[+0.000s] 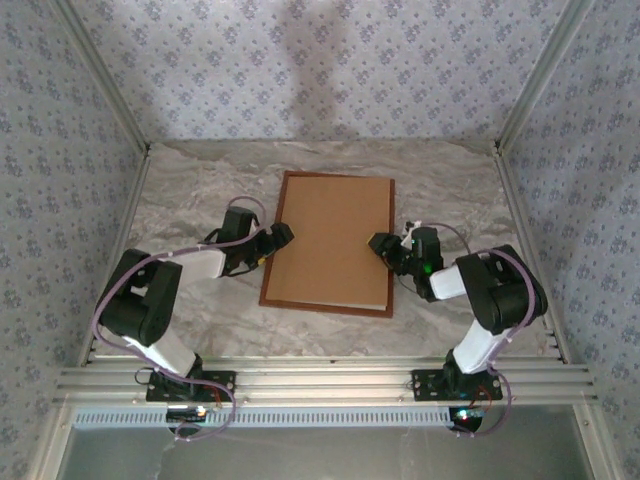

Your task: Put the photo into the frame

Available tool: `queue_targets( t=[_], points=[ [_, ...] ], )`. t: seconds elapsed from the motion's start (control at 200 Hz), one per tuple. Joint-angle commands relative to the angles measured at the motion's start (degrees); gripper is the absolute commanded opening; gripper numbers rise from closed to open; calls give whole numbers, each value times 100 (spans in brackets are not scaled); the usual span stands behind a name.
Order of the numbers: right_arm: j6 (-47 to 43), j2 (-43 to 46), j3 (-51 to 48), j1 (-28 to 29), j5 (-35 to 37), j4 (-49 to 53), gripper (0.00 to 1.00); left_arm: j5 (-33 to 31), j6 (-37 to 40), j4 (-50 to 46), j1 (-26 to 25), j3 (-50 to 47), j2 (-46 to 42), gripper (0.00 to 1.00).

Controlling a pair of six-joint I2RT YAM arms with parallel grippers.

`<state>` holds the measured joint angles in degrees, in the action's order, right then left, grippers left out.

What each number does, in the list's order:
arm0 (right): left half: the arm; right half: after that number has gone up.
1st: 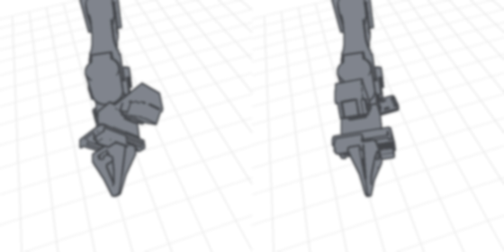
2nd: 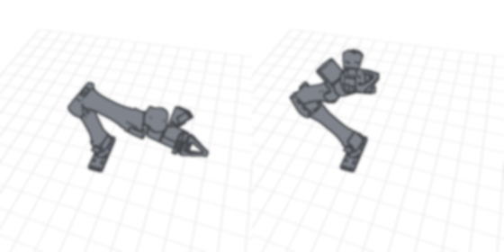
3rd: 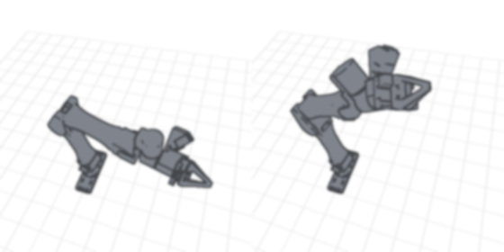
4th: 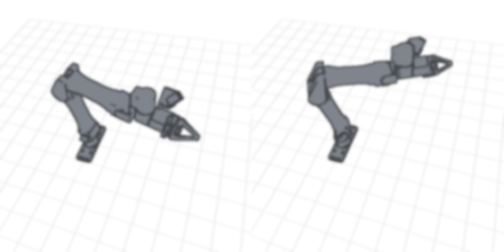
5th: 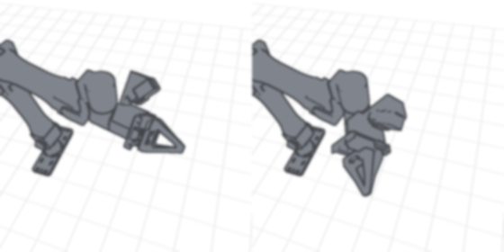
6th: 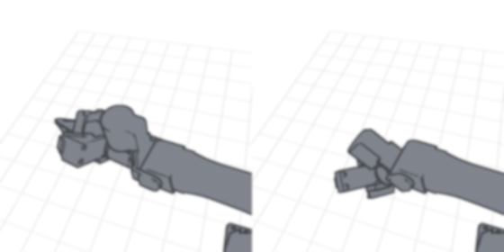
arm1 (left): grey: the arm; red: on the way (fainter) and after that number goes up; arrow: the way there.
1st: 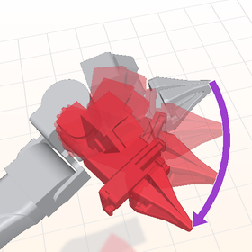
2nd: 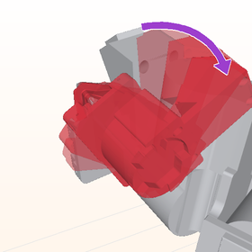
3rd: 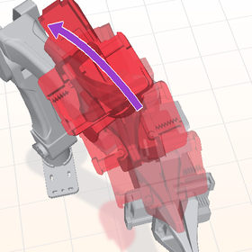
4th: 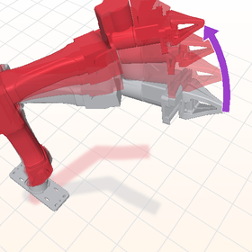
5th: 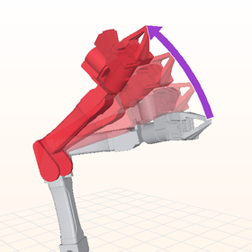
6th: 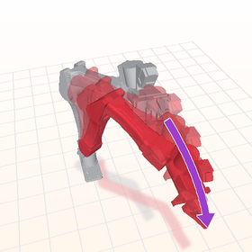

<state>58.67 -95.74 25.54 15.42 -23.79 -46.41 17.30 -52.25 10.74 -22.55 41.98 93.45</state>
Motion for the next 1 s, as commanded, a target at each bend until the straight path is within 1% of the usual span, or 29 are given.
queue_targets(
  t=[0.0,0.175,0.32,0.5,0.795,0.994],
  points=[
    [-591,398,275,22,555,1741,49,642,-242,-178,-218,-102,313,98],
    [-1267,927,868,147,1000,3361,54,661,-259,-147,-217,-89,349,98],
    [-1576,1055,1222,188,1188,4138,57,674,-268,-121,-216,-84,358,98],
    [-1750,1037,1434,187,1319,4610,59,686,-260,-125,-213,-58,367,98],
    [-1932,942,1669,244,1455,4994,61,687,-251,-143,-215,-29,363,98],
    [-2214,890,2000,312,1812,5583,63,687,-242,-159,-223,-18,376,98]
  ],
)
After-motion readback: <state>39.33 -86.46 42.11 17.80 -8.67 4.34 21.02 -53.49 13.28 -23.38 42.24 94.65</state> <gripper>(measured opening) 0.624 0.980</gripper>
